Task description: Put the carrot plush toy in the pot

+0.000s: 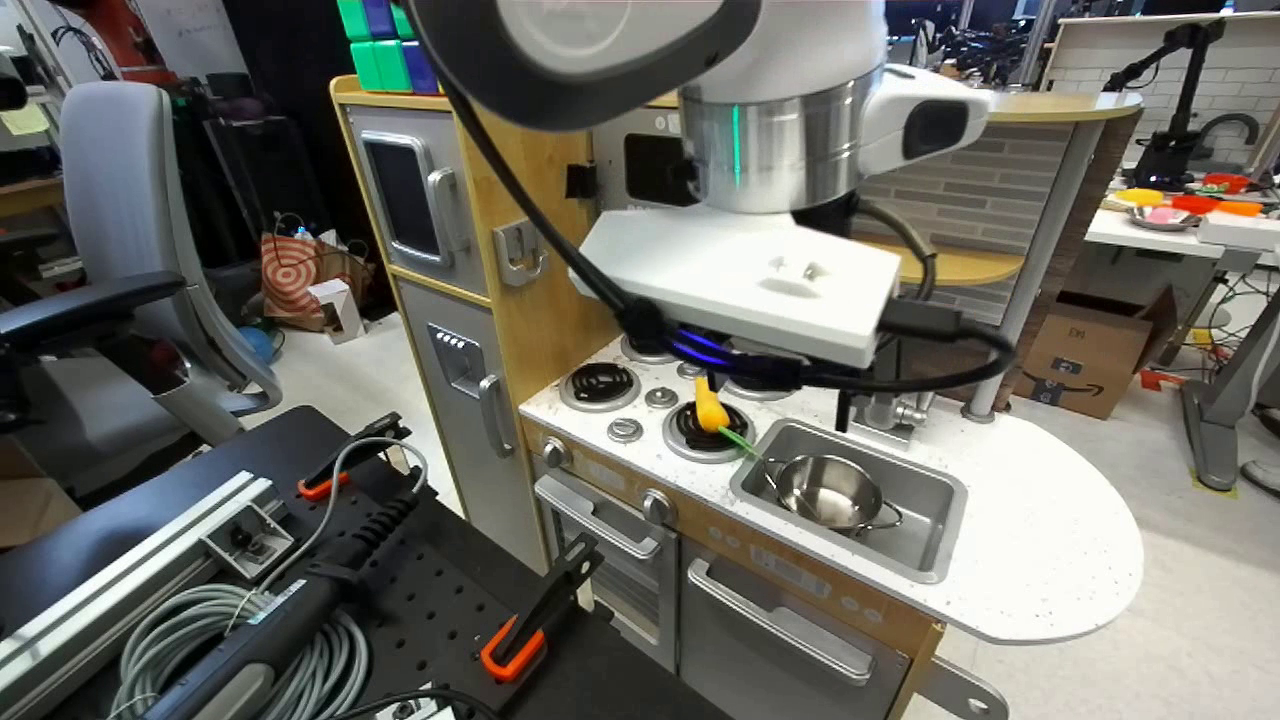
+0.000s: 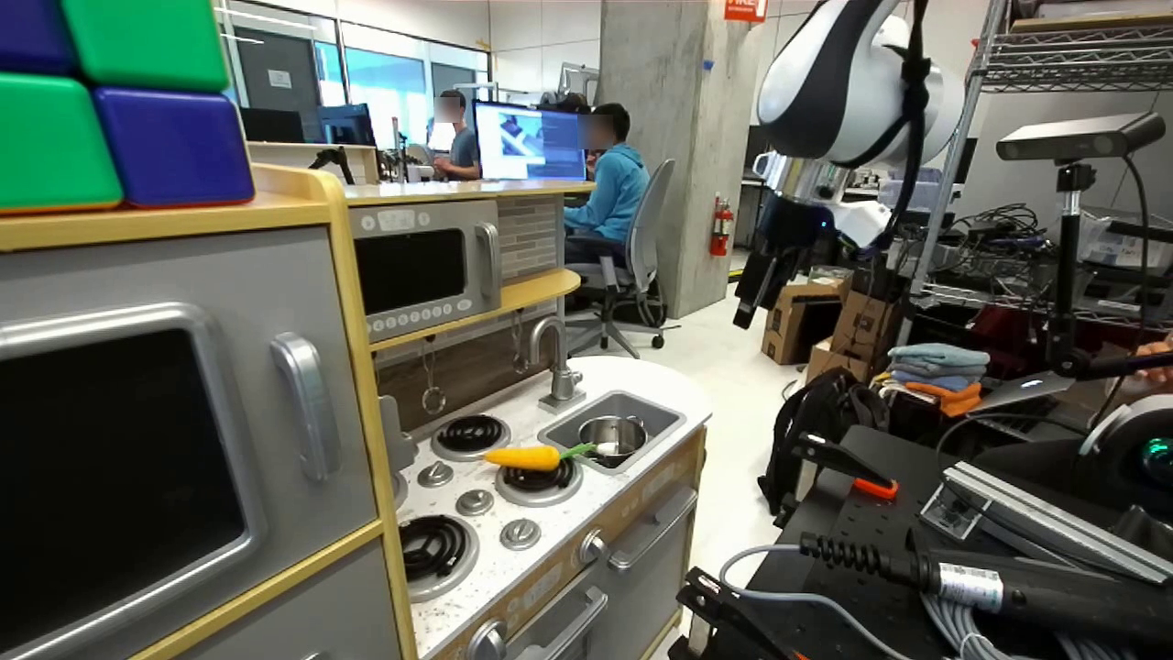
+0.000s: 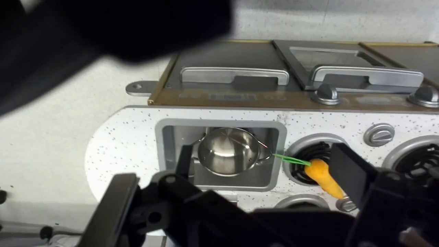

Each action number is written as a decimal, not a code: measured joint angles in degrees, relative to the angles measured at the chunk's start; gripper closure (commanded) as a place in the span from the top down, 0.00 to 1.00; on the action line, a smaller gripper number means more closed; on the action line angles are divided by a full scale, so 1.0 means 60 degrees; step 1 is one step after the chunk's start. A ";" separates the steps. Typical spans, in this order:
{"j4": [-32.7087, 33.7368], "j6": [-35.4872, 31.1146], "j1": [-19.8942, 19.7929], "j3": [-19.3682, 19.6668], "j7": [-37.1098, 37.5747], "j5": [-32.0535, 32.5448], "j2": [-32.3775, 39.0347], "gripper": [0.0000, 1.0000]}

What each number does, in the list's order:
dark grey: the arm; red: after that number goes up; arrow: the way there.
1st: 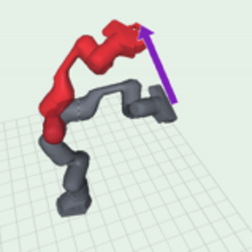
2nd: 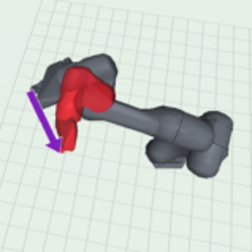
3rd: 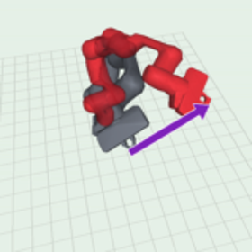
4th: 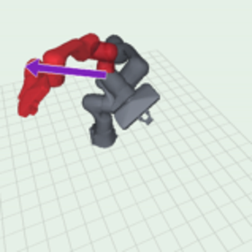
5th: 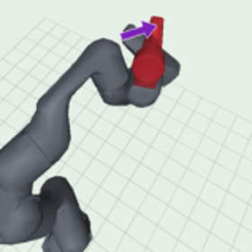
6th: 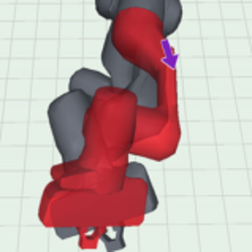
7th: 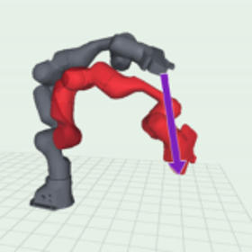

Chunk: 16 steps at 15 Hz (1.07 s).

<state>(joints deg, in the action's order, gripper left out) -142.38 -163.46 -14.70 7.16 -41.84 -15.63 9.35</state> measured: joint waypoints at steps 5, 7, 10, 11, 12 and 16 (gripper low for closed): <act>0.0200 -0.2121 0.0008 -0.1542 -0.1152 -0.1438 0.1599 1.00; 0.0459 -0.2546 0.0089 -0.1743 -0.1147 -0.1395 0.2255 1.00; 0.0714 -0.2668 0.0133 -0.1719 -0.1147 -0.1390 0.2715 1.00; 0.0747 -0.2669 0.0132 -0.1710 -0.1147 -0.1389 0.2732 1.00; 0.0752 -0.2662 0.0132 -0.1710 -0.1147 -0.1393 0.2733 1.00; 0.0966 -0.1819 0.0104 -0.1633 -0.1884 -0.0266 0.2734 1.00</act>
<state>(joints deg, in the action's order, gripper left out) -136.58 -174.38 -14.07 -2.64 -53.14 -17.23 25.75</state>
